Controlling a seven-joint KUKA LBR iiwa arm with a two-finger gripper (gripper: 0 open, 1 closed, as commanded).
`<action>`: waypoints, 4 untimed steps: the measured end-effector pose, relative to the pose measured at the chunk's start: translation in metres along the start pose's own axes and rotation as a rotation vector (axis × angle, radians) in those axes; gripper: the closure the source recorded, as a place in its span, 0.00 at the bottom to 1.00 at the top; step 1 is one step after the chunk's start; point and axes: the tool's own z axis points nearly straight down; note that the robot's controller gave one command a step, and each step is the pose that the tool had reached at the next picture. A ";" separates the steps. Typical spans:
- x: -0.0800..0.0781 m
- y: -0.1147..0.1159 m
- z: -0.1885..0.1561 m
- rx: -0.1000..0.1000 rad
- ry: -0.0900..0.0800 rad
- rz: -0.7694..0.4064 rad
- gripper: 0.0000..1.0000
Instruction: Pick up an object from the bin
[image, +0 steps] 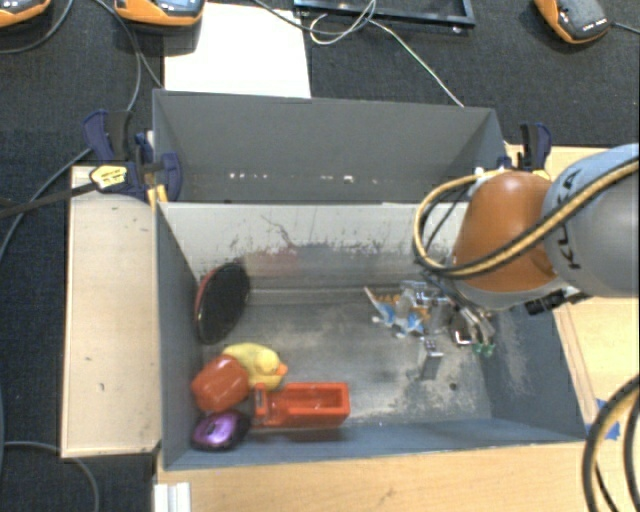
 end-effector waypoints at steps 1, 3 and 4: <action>-0.024 0.020 0.015 0.000 -0.002 0.091 1.00; -0.029 -0.010 -0.126 0.001 -0.007 0.035 0.00; -0.028 -0.010 -0.125 0.001 -0.005 0.034 0.00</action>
Offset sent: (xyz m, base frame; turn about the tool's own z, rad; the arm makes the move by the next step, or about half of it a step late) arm 0.0000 0.0000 0.0000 0.0000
